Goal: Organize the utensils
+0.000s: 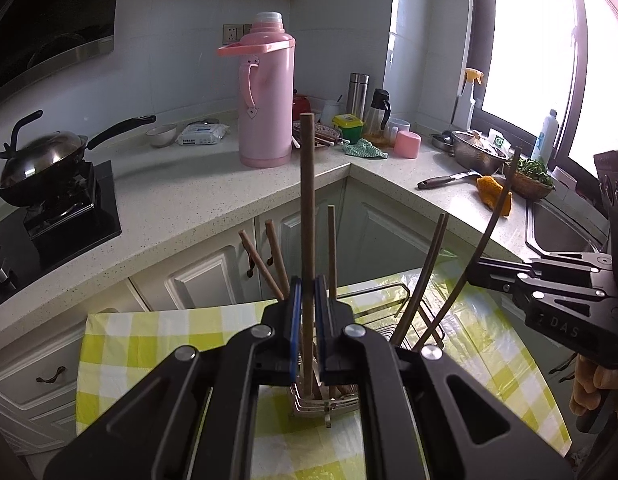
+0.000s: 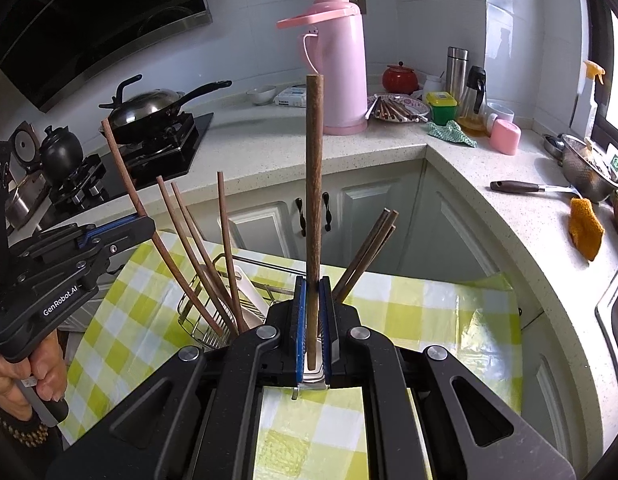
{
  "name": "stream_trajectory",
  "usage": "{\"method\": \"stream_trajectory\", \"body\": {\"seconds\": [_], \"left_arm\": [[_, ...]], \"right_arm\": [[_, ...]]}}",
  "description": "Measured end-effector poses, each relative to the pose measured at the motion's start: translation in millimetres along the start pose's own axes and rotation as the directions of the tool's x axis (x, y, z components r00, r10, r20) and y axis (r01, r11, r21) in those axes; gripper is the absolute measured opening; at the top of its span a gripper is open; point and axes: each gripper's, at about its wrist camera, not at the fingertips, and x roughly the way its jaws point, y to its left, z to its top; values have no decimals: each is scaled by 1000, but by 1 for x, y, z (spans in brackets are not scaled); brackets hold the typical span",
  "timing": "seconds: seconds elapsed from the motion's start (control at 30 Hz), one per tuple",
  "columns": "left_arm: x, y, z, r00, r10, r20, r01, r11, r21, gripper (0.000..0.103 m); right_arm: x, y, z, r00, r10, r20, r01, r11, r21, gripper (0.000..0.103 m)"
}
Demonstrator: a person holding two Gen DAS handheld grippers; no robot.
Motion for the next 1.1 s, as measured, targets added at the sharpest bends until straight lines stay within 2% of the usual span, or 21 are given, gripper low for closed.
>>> {"method": "stream_trajectory", "body": {"seconds": [0.27, 0.33, 0.37, 0.4, 0.43, 0.53, 0.7, 0.83, 0.97, 1.1], "left_arm": [[22, 1, -12, 998, -4, -59, 3, 1000, -16, 6], [31, 3, -14, 997, -1, -81, 0, 1000, -18, 7], [34, 3, -15, 996, 5, -88, -7, 1000, -18, 16], [36, 3, -16, 996, 6, -90, -8, 1000, -19, 31], [37, 3, -16, 996, 6, -86, -7, 1000, -16, 34], [36, 3, -16, 997, 17, -78, -17, 1000, -10, 36], [19, 5, -16, 999, 12, -37, -12, 1000, -20, 36], [-4, 4, -27, 1000, -14, -3, 14, 999, -37, 40], [-25, 1, -50, 1000, -19, 19, 20, 999, -45, 43], [-41, -6, -80, 999, -35, 27, 37, 997, -61, 52]], "right_arm": [[35, -5, -15, 996, 18, -85, -16, 1000, 22, 8], [43, -8, -16, 997, 14, -81, -11, 999, 39, 10], [46, -9, -16, 997, 11, -80, -7, 999, 41, 10], [50, -11, -16, 996, 9, -83, -6, 999, 46, 12], [51, -12, -17, 997, 9, -81, -5, 999, 51, 18], [48, -16, -19, 999, -12, -45, 14, 999, 48, 51], [30, -23, -21, 999, -28, 19, 27, 998, 64, 56], [9, -25, -32, 996, -49, 77, 44, 997, 66, 66], [-7, -23, -58, 991, -68, 119, 59, 995, 78, 73], [-18, -20, -90, 983, -101, 153, 87, 991, 98, 74]]}}
